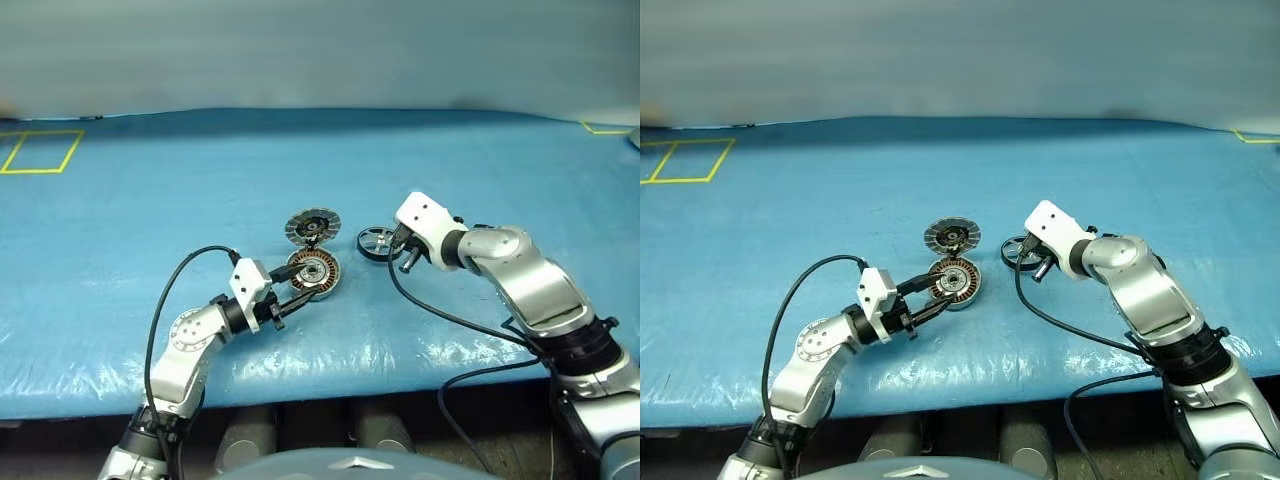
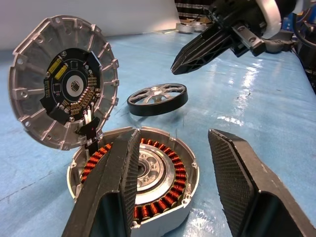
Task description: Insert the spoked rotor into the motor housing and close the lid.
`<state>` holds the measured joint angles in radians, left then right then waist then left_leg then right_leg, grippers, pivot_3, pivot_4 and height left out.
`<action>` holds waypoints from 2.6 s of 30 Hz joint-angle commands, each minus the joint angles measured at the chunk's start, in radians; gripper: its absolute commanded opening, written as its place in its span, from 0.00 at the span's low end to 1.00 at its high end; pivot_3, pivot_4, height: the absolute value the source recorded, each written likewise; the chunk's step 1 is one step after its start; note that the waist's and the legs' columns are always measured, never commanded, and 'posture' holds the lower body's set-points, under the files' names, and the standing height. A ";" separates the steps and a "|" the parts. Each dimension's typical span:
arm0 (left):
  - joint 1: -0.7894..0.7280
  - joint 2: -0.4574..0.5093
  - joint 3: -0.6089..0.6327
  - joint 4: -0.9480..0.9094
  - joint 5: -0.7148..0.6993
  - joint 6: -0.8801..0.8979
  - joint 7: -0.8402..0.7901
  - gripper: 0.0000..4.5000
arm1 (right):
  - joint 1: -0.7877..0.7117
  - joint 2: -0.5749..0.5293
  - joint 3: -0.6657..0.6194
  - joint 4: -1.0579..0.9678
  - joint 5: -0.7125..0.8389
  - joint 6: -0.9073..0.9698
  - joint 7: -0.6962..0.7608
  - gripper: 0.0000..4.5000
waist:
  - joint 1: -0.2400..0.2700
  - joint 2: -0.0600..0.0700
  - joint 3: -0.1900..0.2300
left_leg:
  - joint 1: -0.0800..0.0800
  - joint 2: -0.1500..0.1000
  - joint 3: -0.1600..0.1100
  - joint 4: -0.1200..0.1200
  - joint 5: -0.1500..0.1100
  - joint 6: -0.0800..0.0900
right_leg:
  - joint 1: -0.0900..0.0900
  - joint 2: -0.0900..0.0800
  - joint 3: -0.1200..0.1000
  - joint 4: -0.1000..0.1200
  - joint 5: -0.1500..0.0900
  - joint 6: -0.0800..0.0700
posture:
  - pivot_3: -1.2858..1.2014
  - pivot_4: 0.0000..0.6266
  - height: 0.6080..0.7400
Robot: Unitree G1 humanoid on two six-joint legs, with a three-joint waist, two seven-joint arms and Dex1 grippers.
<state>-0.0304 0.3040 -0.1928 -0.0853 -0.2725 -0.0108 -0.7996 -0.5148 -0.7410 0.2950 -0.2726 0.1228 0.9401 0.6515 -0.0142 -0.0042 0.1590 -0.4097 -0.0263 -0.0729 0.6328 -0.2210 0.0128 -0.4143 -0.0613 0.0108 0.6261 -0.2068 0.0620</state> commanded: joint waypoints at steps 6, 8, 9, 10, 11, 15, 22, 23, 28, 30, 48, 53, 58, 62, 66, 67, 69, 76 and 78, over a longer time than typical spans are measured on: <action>-0.008 -0.005 -0.012 -0.003 0.004 -0.025 -0.012 0.52 | -0.141 -0.008 0.088 0.119 -0.070 -0.086 0.104 0.51 | 0.003 0.000 0.000 | 0.000 0.000 0.000 0.000 0.000 0.000 | 0.000 0.000 0.000 0.000 0.005 -0.002 | 0.52 0.24 1.00; -0.010 -0.005 -0.013 -0.001 0.004 -0.030 -0.013 0.52 | -0.165 0.005 0.103 0.152 -0.082 -0.089 0.114 0.65 | 0.003 0.000 0.000 | -0.001 0.000 0.000 0.000 0.000 0.000 | 0.000 0.000 0.000 0.000 0.005 -0.002 | 0.52 0.24 1.00; -0.012 -0.004 -0.012 0.001 0.005 -0.035 -0.014 0.52 | -0.177 0.011 0.110 0.164 -0.084 -0.088 0.124 0.71 | 0.003 0.000 0.000 | -0.001 0.000 0.000 0.000 0.000 0.000 | 0.000 0.000 0.000 0.000 0.005 -0.002 | 0.52 0.24 1.00; -0.014 -0.002 -0.012 0.003 0.009 -0.041 -0.015 0.52 | -0.188 0.018 0.116 0.175 -0.089 -0.083 0.130 0.80 | 0.003 0.000 0.000 | -0.001 0.000 0.000 0.000 0.000 0.000 | 0.000 0.000 0.000 0.000 0.005 -0.002 | 0.52 0.24 1.00; -0.016 0.000 -0.013 0.006 0.014 -0.048 -0.016 0.52 | -0.198 0.024 0.121 0.187 -0.097 -0.074 0.130 0.87 | 0.002 0.000 0.000 | -0.001 0.000 0.000 0.000 0.000 0.000 | 0.000 0.000 0.000 0.000 0.005 -0.002 | 0.52 0.24 1.00; -0.029 0.010 -0.016 0.023 0.060 -0.089 -0.003 0.52 | -0.242 0.095 0.088 0.265 -0.094 0.035 0.082 0.99 | 0.000 0.000 0.000 | 0.000 0.000 -0.001 0.000 0.000 0.000 | 0.000 0.000 0.000 0.001 0.005 -0.002 | 0.52 0.24 1.00; -0.026 0.032 -0.032 0.040 0.080 -0.092 -0.032 0.52 | -0.229 0.140 0.076 0.211 -0.072 0.165 0.052 0.99 | 0.003 0.001 0.000 | -0.001 0.000 -0.003 0.001 0.000 -0.001 | 0.000 0.000 0.000 0.001 0.007 -0.002 | 0.52 0.24 1.00; -0.026 0.035 -0.034 0.042 0.082 -0.092 -0.036 0.52 | -0.228 0.141 0.075 0.219 -0.076 0.172 0.042 0.99 | 0.003 0.001 0.000 | -0.001 0.000 -0.003 0.001 0.000 0.000 | 0.000 0.000 0.000 0.001 0.007 -0.002 | 0.52 0.24 1.00; -0.029 0.038 -0.031 0.043 0.061 -0.076 -0.053 0.52 | -0.219 0.130 0.073 0.213 -0.074 0.174 0.040 0.99 | 0.001 0.001 0.000 | -0.001 -0.001 -0.002 0.002 0.000 -0.001 | 0.000 0.000 0.000 0.002 0.007 -0.002 | 0.52 0.24 1.00; -0.030 0.035 -0.028 0.047 0.062 -0.079 -0.055 0.52 | -0.217 0.127 0.065 0.213 -0.069 0.178 0.039 0.99 | 0.000 0.001 0.000 | -0.001 -0.001 -0.002 0.003 0.000 0.000 | 0.000 0.000 0.000 0.002 0.007 -0.001 | 0.52 0.24 1.00; -0.020 0.023 -0.029 0.059 0.060 -0.087 -0.055 0.52 | -0.151 0.154 0.079 0.200 -0.048 0.195 0.014 0.99 | -0.002 0.001 0.001 | -0.001 0.000 0.000 0.014 0.000 0.002 | 0.003 0.001 0.000 0.003 0.010 -0.003 | 0.52 0.24 1.00; -0.019 0.024 -0.030 0.064 0.067 -0.090 -0.054 0.52 | -0.135 0.156 0.078 0.190 -0.045 0.196 0.009 0.91 | -0.003 0.001 0.000 | -0.001 0.000 0.000 0.014 0.000 0.002 | 0.003 0.001 0.000 0.003 0.011 -0.003 | 0.52 0.24 1.00; -0.020 0.026 -0.032 0.070 0.070 -0.090 -0.055 0.52 | -0.130 0.150 0.061 0.171 -0.044 0.179 0.002 0.79 | -0.003 0.001 0.000 | -0.001 0.000 0.001 0.014 0.000 0.002 | 0.002 0.001 0.001 0.003 0.011 -0.003 | 0.52 0.24 1.00; -0.021 0.024 -0.036 0.071 0.070 -0.089 -0.055 0.52 | -0.128 0.152 0.037 0.168 -0.031 0.180 -0.004 0.79 | -0.003 0.001 0.000 | -0.001 0.000 0.001 0.014 0.000 0.002 | 0.002 0.001 0.001 0.003 0.011 -0.002 | 0.52 0.24 1.00; -0.021 0.023 -0.039 0.072 0.071 -0.089 -0.053 0.52 | -0.110 0.147 0.051 0.163 -0.031 0.177 -0.003 0.75 | -0.003 0.001 0.000 | -0.002 0.000 0.001 0.014 0.000 0.002 | 0.002 0.001 0.001 0.003 0.013 0.001 | 0.52 0.24 1.00; -0.021 0.023 -0.040 0.071 0.071 -0.089 -0.053 0.52 | -0.104 0.145 0.057 0.155 -0.030 0.172 0.000 0.71 | -0.003 0.001 0.000 | -0.001 0.000 0.001 0.014 0.000 0.002 | 0.002 0.001 0.001 0.003 0.013 0.001 | 0.52 0.24 1.00; -0.021 0.023 -0.040 0.071 0.071 -0.088 -0.051 0.52 | -0.094 0.142 0.068 0.143 -0.034 0.163 0.003 0.59 | -0.003 0.001 0.000 | -0.001 0.000 0.001 0.014 0.000 0.002 | 0.002 0.001 0.001 0.003 0.013 0.001 | 0.52 0.24 1.00; -0.020 0.025 -0.040 0.069 0.076 -0.085 -0.047 0.52 | -0.087 0.142 0.071 0.140 -0.040 0.153 0.001 0.29 | -0.005 0.001 0.000 | -0.001 0.000 0.001 0.015 0.000 0.002 | 0.003 0.001 0.001 0.003 0.011 -0.002 | 0.52 0.24 1.00; -0.019 0.026 -0.038 0.069 0.076 -0.086 -0.046 0.52 | -0.084 0.145 0.062 0.136 -0.036 0.153 0.000 0.29 | -0.006 0.001 0.000 | -0.001 0.000 0.001 0.015 0.000 0.002 | 0.003 0.001 0.001 0.003 0.011 -0.002 | 0.52 0.24 1.00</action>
<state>-0.0492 0.3333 -0.2287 -0.0023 -0.1952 -0.0890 -0.8497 -0.6054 -0.5945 0.3660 -0.1216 0.0828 1.0976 0.6523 -0.0203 -0.0030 0.1593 -0.4106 -0.0262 -0.0714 0.6479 -0.2210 0.0148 -0.4114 -0.0602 0.0118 0.6291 -0.1958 0.0599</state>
